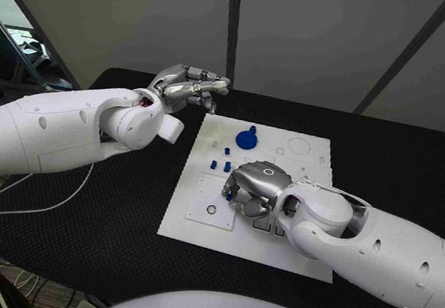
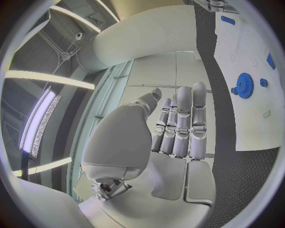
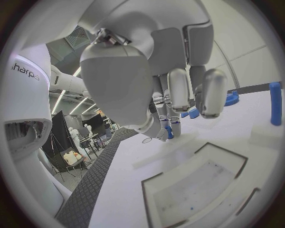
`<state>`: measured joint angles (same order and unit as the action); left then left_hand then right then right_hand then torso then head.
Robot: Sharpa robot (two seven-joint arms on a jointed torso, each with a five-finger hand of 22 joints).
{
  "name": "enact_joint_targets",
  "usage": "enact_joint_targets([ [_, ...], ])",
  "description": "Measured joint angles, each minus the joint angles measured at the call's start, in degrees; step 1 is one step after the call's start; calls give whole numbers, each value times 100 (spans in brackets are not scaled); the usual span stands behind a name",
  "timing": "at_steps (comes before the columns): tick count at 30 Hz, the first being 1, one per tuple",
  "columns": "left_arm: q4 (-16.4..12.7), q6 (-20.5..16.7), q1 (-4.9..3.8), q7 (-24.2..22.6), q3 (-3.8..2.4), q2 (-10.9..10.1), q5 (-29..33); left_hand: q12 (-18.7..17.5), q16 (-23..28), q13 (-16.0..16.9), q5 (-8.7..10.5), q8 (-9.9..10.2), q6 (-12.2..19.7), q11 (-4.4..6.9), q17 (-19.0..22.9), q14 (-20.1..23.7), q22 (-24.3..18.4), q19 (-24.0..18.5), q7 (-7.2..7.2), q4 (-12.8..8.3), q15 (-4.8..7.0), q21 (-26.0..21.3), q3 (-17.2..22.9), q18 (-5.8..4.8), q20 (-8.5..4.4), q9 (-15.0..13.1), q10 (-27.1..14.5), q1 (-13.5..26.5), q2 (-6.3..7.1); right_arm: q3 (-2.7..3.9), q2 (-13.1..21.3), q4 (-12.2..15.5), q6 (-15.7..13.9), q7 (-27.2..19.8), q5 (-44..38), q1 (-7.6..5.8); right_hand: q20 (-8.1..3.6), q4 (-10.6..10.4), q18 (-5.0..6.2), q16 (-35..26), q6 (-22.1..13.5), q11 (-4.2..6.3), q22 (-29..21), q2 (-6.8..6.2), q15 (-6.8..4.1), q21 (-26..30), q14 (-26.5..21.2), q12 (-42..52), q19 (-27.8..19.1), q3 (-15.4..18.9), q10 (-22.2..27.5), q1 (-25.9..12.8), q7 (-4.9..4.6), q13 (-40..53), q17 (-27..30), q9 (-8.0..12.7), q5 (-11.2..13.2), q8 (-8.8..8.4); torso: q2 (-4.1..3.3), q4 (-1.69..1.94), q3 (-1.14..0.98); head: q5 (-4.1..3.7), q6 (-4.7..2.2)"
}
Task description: Assemble the parts on the task board
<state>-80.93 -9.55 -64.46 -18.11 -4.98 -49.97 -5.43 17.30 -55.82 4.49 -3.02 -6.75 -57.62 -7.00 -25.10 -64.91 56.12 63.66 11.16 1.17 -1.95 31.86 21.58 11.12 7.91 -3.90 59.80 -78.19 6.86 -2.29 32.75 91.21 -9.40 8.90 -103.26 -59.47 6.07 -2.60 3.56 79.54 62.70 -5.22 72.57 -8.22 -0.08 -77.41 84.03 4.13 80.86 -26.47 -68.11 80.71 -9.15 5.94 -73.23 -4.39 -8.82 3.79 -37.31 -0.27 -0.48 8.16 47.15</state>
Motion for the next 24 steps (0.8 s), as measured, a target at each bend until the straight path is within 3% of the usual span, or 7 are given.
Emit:
enact_joint_targets([
  [3, 4, 7, 0, 17, 0, 0, 0, 0, 0, 0, 0, 0, 0, 0, 1, 0, 0, 0, 0, -8, 0, 0, -8, 0, 0, 0, 0, 0, 0, -6, 11, -6, -21, -1, -5, 0, 36, -13, 16, -88, -172, -42, -258, -80, 81, 207, -4, -46, -174, 13, 283, -80, -59, -84, 156, 40, 0, 0, 1, 0, 0, 3, 1],
  [4, 4, 9, 0, 22, 0, 0, 0, 0, 0, 0, 0, 0, 0, 0, 1, 0, 0, 0, 0, -8, 0, 0, -8, 0, 0, 0, 0, 0, 0, -10, 14, -7, -31, -2, -5, 1, 60, -19, 140, -262, -343, -92, -518, -111, 125, 414, -2, -66, -329, 19, 508, -111, -86, -161, 407, 60, 0, 1, 1, 0, 0, 4, 1],
  [5, 5, 11, 0, 27, 0, 0, 0, 0, 0, 0, 0, 0, 0, 0, 1, 0, 0, 0, 0, -8, 0, 0, -8, 0, 0, 0, 0, 0, 0, -15, 17, -9, -43, -3, -5, 3, 82, -16, 180, -404, -508, -122, -719, -120, 133, 579, -10, -70, -439, 22, 683, -119, -87, -207, 602, 68, 0, 1, 2, 0, 1, 4, 1],
  [9, 8, 23, 0, 47, 1, 0, 0, 0, 0, 0, 0, 0, 0, 0, 1, 0, 0, 0, 0, 8, 0, 0, -23, 0, 0, 0, 0, 0, 0, -23, 58, -10, -133, -4, -6, 15, 127, 91, 270, -656, -892, -154, -1164, -118, 163, 956, -41, -20, -644, 129, 1073, -118, 14, -233, 965, 70, 0, 1, 3, 0, 0, 8, -10],
  [18, 24, 52, 0, 81, 12, -5, 0, 0, 0, 0, 0, 0, 0, 0, 0, 0, -4, 0, 0, 8, 0, 0, -23, 0, 0, 0, 0, 0, 0, -22, 362, 296, -600, -49, -4, 15, 114, 134, 269, -666, -848, -160, -1172, -80, 163, 975, -41, 189, -630, 172, 1098, -156, 35, -209, 998, 39, -176, 1, 7, -2, -5, -2, -41],
  [21, 30, 62, 0, 89, 25, -6, 0, 0, 0, 0, 0, 0, 0, 0, 7, 20, -4, 0, 0, 8, -20, 0, -24, 0, 0, 0, 0, 0, 0, -13, 593, 534, -759, -55, 6, 15, 85, 124, 269, -651, -773, -94, -1155, -63, 162, 975, -40, 281, -597, 181, 1029, -173, 45, -202, 986, 27, -201, 32, 8, -3, -6, -20, -57],
  [24, 35, 73, 0, 97, 40, -11, 1, 0, 0, -1, 0, 0, 0, 0, 7, 20, -4, 0, 0, 8, -20, 0, -24, 0, 0, 0, 0, 0, 0, 84, 867, 767, -853, -35, 25, 16, 67, 112, 268, -582, -718, -72, -1070, -50, 131, 900, -8, 381, -517, 193, 924, -186, 47, -196, 915, 20, -214, 37, 10, -4, -6, -45, -81],
])
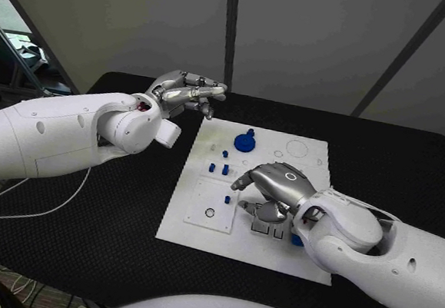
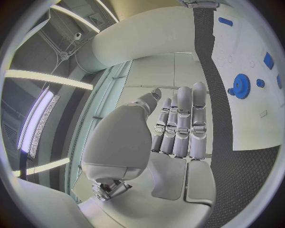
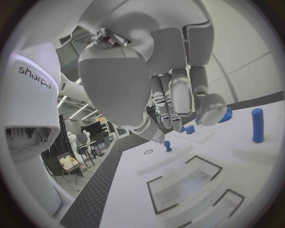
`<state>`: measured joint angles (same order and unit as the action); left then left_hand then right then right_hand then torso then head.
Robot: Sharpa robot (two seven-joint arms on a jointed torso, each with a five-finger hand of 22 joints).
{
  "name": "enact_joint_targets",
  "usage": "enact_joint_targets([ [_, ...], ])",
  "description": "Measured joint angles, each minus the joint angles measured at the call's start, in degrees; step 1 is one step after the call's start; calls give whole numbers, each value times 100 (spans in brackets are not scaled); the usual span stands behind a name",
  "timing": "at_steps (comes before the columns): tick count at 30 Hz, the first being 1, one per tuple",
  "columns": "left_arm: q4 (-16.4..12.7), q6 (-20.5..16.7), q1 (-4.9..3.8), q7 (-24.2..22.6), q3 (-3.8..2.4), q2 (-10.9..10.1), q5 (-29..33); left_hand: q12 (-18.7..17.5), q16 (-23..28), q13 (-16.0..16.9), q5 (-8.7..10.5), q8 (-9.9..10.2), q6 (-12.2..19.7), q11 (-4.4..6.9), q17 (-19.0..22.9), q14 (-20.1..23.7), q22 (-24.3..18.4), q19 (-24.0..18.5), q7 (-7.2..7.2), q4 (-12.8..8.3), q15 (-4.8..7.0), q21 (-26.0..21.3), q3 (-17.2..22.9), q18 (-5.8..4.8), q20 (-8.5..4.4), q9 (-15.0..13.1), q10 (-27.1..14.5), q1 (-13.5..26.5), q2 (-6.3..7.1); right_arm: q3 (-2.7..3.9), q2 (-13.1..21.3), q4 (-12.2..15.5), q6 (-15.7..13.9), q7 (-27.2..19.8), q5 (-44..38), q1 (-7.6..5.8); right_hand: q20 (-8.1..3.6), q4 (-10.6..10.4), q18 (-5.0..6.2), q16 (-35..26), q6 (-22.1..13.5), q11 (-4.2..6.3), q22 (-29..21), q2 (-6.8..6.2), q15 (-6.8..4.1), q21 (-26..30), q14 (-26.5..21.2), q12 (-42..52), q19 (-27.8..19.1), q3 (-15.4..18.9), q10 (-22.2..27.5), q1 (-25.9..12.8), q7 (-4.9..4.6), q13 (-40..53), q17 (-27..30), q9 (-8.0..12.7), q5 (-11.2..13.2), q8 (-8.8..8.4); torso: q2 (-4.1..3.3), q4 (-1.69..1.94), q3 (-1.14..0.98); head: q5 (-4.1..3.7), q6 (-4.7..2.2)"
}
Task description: Assemble the parts on the task board
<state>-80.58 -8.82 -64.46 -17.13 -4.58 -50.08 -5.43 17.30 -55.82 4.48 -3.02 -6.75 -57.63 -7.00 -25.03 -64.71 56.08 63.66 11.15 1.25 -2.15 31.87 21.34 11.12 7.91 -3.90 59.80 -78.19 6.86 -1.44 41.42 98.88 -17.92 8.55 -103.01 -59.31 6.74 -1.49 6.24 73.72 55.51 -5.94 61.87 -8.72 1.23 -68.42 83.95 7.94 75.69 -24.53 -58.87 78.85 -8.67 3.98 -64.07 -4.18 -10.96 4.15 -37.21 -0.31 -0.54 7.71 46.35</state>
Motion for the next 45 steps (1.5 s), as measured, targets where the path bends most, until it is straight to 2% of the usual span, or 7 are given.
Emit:
enact_joint_targets([
  [5, 10, 9, 1, 8, 16, -17, 1, 0, 0, 0, 0, 0, 0, 0, 0, 0, 0, 0, 0, 0, 0, 0, 0, 0, 0, 0, 0, 0, 0, 301, 420, 226, -43, 126, 56, -65, -20, -46, 0, 50, 70, 21, 83, -24, 0, -53, 0, 42, 60, 55, -21, -101, 14, -1, -74, -5, 74, 28, 3, -9, 1, -77, -54],
  [11, 22, 19, 1, 13, 25, -12, 1, 24, 0, 0, 0, 0, 0, 0, 6, 0, -11, 0, 0, 0, 0, -22, 0, 0, 0, 0, 0, -24, -24, 411, 637, 130, 55, 287, 124, -215, -20, -112, -1, 50, -62, -16, -24, -136, 0, 15, 0, 42, 60, 416, 228, -212, 145, -24, -18, 25, 148, -39, 8, -21, 2, -159, -115],
  [14, 26, 24, 2, 14, 31, -2, 1, 23, 0, 0, 0, 0, 0, 0, 6, 0, -11, 0, 0, 0, 0, -22, 0, 0, 0, 0, 0, -24, -24, 435, 678, -7, 162, 343, 152, -261, -17, -162, 0, 50, -156, -43, -120, -136, 0, 102, 0, 42, 58, 715, 400, -212, 234, -24, 43, 28, 148, -38, 12, -22, 4, -186, -144],
  [18, 33, 33, 2, 15, 38, 10, 1, 23, 0, 5, 0, 0, 0, 0, 5, 0, -11, 0, 0, 0, 0, -22, 0, 0, 0, 0, 0, -23, -23, 449, 683, -165, 366, 407, 181, -293, 2, -222, -1, 50, -197, -60, -157, -50, 0, 128, 0, 105, 39, 983, 475, -126, 237, -24, 61, 28, 148, -39, 10, -19, 5, -203, -171],
  [26, 39, 42, 2, 19, 46, 15, 1, 23, 0, 5, 0, 0, 0, 0, 5, 0, -11, 0, 0, 0, 0, -22, 0, 0, 0, 0, 0, -24, -23, 447, 509, -360, 807, 470, 218, -302, 23, -244, 0, 50, -196, -61, -163, 80, 0, 128, 0, 204, 60, 1067, 474, 4, 236, -23, 61, 24, 148, -38, 1, -13, 7, -208, -181],
  [39, 29, 51, 2, 23, 49, 0, 1, 23, 23, 4, 0, 0, 0, 0, 11, 0, -18, 0, 0, 0, 0, -22, 0, 1, 0, 0, 0, -24, -23, 420, 395, -527, 1292, 535, 191, -302, -50, -193, -1, 50, 155, 93, 80, 234, -73, -49, 10, 453, 275, 912, -201, 205, 30, -16, 83, -11, 148, 28, -1, -13, 5, -191, -156],
  [45, 28, 52, 2, 24, 49, -2, 2, 23, 23, 3, 0, 0, 0, 0, 10, 0, -18, 0, 0, 0, 0, -22, 0, 0, 0, 0, 0, -23, -23, 419, 388, -549, 1416, 557, 154, -301, -53, -182, -1, 50, 311, 111, 178, 264, -73, -126, 10, 413, 316, 746, -406, 235, 18, -22, 43, -16, 148, 34, 0, -14, 4, -190, -155],
])
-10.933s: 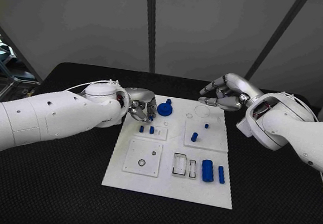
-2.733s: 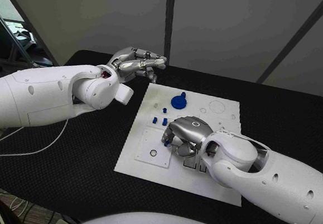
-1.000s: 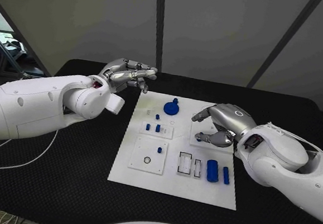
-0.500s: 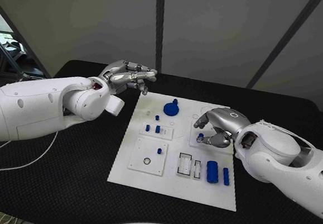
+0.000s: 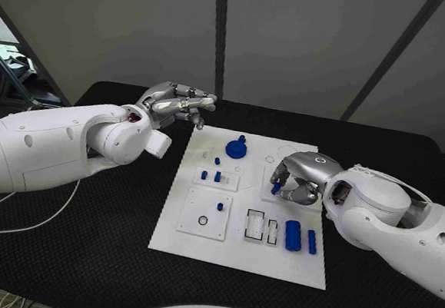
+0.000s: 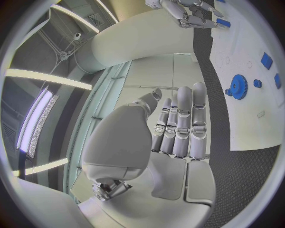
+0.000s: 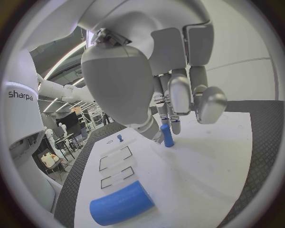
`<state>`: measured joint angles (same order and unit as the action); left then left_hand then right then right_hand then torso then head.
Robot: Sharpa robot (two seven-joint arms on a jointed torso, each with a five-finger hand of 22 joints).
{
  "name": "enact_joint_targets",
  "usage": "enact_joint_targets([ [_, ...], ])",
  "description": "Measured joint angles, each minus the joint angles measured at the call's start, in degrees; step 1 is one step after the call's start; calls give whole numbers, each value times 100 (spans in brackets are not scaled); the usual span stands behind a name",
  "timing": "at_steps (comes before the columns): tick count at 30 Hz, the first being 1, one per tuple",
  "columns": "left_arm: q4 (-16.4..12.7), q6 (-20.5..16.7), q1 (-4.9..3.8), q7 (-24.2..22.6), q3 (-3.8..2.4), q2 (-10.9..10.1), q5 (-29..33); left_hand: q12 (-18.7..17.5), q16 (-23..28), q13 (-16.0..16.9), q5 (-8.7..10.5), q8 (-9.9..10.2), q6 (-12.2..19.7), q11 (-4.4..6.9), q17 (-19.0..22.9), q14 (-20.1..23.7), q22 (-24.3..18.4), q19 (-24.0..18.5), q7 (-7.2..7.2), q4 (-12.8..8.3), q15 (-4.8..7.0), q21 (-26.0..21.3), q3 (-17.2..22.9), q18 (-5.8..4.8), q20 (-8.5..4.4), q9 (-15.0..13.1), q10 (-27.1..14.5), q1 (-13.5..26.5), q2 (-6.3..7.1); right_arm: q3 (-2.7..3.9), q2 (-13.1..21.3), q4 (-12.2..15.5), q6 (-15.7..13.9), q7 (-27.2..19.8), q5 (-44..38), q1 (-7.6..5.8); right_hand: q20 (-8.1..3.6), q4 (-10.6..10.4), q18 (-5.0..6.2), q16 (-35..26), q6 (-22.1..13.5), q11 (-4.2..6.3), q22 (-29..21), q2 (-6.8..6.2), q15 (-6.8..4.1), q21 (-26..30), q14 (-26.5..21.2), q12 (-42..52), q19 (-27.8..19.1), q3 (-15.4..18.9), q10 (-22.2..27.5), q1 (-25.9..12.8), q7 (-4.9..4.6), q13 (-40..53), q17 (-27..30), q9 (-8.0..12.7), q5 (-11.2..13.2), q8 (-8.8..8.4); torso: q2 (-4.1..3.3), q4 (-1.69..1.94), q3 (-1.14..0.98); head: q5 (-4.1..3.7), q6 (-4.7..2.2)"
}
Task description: Assemble the parts on the task board
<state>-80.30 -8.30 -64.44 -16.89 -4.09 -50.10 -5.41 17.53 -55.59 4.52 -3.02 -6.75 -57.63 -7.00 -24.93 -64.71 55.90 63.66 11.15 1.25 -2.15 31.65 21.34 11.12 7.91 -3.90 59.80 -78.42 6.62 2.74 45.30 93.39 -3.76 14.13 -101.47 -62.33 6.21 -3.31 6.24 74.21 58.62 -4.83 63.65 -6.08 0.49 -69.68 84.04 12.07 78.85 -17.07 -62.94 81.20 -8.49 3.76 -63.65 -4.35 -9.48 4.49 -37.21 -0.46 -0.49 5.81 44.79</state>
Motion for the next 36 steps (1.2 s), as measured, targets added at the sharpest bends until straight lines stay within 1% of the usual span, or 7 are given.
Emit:
enact_joint_targets([
  [8, 0, 1, 0, 1, 0, 0, 0, 0, 0, 0, 0, 0, 0, 0, 0, 0, -5, 0, 0, -16, 0, 0, -16, 0, 0, 0, 0, 0, 0, -1, -34, -28, 79, 12, -30, 0, -16, 18, 0, 23, 119, 3, 98, 23, 0, -67, 0, -128, 29, -234, -180, 23, -23, -1, -50, 0, 22, 16, 1, -2, -1, -12, -7],
  [13, -3, 1, 0, 2, 0, -5, 0, 0, 0, 0, 0, 0, 0, 0, 0, 0, -5, 0, 0, -16, 0, 0, -16, 0, 0, 0, 0, 0, 0, -3, -61, -53, 84, 13, -40, 0, -38, 23, -5, 97, 249, 40, 248, 23, -41, -206, 0, -181, 124, -370, -338, 23, 21, -1, -128, -2, 35, 16, 0, -2, -1, -12, -4],
  [15, -3, 1, 0, 2, 0, -8, 0, 0, 0, -1, 0, 0, 0, 0, 0, 0, -5, 0, 0, -16, 0, 0, -16, 1, 0, 0, 0, 0, 0, -5, -70, -60, 81, 14, -43, 0, -59, 24, -95, 108, 311, 62, 323, 25, -41, -268, 0, -194, 149, -425, -408, 24, 42, 3, -156, -13, 58, 46, 1, -2, -1, -12, 1],
  [22, -5, 1, 0, 2, 1, -12, 0, 0, 0, -1, 0, 0, 0, 0, -1, 0, -4, 0, 0, -16, 0, 0, -16, 0, 0, 0, 0, 0, 0, -13, -76, -77, 3, 44, -78, 2, -119, 175, -95, 180, 555, 135, 695, 128, -123, -562, 0, -260, 311, -695, -681, 130, 83, 34, -241, -23, 233, 109, 1, -3, 0, -9, 16],
  [24, -6, 1, 0, 3, 1, -13, 0, 0, 0, -1, 0, 0, 0, 0, -1, 0, -4, 0, 0, -16, 0, 0, -16, 0, 0, 0, 0, 0, 0, -18, -74, -77, -26, 51, -93, 4, -120, 224, -184, 180, 599, 122, 767, 134, -123, -622, 0, -305, 329, -766, -739, 139, 95, 40, -245, -41, 242, 119, 0, -3, 0, -9, 23],
  [25, -6, 1, 0, 3, 1, -13, 0, 0, 0, -1, 0, 0, 0, 0, 0, 0, -4, 0, 0, -16, 0, 0, -16, 0, 0, 0, 0, 0, 0, -20, -72, -75, -41, 53, -100, 6, -120, 245, -185, 180, 622, 135, 803, 121, -123, -649, 0, -308, 329, -797, -761, 154, 94, 42, -245, -54, 252, 120, 1, -3, 0, -9, 24],
  [36, -3, 1, 0, 5, 1, -18, 1, 21, 0, 4, 0, 0, 0, -13, 7, 0, -10, 0, 0, -16, 0, -22, -16, 0, 0, 0, -13, -16, -16, -16, 91, 205, -256, 85, -157, 8, -140, 315, -183, 200, 638, 124, 862, 136, -123, -686, 0, -375, 349, -867, -791, 196, 80, 38, -252, -64, 255, 121, 7, -4, -3, -8, 24],
])
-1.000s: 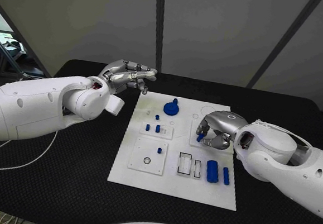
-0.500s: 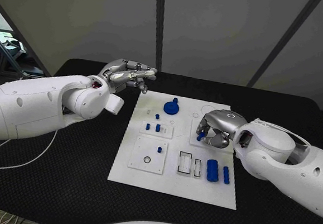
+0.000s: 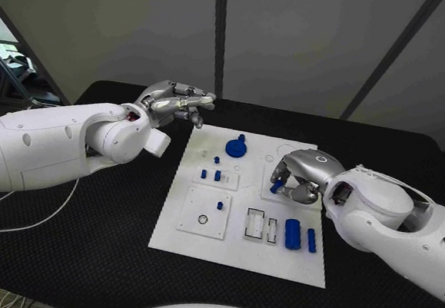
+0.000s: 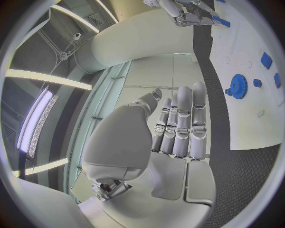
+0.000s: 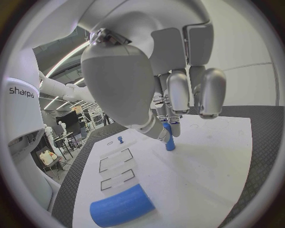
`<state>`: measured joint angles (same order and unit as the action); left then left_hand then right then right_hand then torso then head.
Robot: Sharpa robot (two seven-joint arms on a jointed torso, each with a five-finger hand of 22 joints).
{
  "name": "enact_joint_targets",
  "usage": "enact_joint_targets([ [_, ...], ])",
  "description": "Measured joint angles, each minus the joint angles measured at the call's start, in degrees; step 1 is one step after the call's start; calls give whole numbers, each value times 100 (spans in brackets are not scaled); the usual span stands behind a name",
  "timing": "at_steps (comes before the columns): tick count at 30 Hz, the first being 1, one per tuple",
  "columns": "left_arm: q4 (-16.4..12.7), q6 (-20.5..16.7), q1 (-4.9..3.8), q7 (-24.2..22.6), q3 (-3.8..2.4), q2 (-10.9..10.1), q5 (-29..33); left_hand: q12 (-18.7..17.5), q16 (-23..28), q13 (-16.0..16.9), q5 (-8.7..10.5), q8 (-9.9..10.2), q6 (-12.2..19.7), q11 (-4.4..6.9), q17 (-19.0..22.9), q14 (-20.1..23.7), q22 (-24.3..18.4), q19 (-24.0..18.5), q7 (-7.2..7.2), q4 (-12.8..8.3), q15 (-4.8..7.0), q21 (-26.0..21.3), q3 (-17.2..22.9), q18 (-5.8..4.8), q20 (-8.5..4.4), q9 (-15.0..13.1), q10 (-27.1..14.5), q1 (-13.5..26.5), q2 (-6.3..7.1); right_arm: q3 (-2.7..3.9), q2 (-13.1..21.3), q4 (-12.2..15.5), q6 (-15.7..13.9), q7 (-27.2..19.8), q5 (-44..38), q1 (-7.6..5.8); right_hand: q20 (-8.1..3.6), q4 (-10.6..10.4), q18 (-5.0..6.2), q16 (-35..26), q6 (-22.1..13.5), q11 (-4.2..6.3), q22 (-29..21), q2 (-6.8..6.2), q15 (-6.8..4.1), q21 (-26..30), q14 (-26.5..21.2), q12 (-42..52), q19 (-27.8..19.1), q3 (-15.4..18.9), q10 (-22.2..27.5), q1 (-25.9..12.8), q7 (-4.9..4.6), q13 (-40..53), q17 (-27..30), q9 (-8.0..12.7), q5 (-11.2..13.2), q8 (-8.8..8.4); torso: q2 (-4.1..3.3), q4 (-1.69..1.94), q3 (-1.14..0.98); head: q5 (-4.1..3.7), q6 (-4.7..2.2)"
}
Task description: Assemble the parts on the task board
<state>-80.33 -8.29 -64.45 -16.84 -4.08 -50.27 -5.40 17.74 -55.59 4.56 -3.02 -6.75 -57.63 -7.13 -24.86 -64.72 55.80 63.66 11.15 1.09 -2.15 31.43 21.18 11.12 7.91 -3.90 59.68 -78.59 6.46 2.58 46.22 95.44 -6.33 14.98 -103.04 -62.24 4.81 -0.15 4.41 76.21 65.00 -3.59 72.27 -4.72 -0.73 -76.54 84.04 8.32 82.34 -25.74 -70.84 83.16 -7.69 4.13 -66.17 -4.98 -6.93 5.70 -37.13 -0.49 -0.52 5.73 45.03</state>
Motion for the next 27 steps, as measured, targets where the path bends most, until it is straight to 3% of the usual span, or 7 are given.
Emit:
enact_joint_targets([
  [13, 18, 2, 0, 12, 0, 14, 0, 0, 0, -1, 0, 0, 21, 12, 4, 0, -7, 0, 21, 0, 0, 0, 0, 1, 0, 0, -29, -14, -14, 44, 247, 825, -320, 1, 42, -33, 0, -2, 0, 0, 4, -21, 15, 16, 0, 0, 0, -66, 0, -33, -20, -18, -7, 3, 1, 2, -20, -23, 5, -1, 7, -20, -13],
  [21, 32, 8, 0, 20, 0, 57, 0, 0, 0, -1, 0, 0, 21, 12, 3, 0, -7, 0, 21, 0, 0, 0, 0, 0, 0, 0, -29, -14, -14, 42, -217, 981, -401, -61, 150, -39, 0, -2, 1, 0, 2, -21, 23, 15, 0, 0, 0, -90, 0, -33, -20, -80, -7, 3, 1, 8, -20, -45, 3, 9, 10, 47, 16],
  [27, 40, 13, 0, 25, 0, 98, 0, 0, 0, -1, 0, 0, 21, 12, 3, 0, -7, 0, 21, 0, 0, 0, 0, 0, 0, 0, -29, -14, -14, -134, -698, 823, -411, -180, 236, 0, 0, 13, 1, 0, 1, 0, 23, -3, 0, 0, 0, -91, -1, -47, -41, -100, -7, 1, 6, 6, -21, -61, -6, 13, 11, 99, 19],
])
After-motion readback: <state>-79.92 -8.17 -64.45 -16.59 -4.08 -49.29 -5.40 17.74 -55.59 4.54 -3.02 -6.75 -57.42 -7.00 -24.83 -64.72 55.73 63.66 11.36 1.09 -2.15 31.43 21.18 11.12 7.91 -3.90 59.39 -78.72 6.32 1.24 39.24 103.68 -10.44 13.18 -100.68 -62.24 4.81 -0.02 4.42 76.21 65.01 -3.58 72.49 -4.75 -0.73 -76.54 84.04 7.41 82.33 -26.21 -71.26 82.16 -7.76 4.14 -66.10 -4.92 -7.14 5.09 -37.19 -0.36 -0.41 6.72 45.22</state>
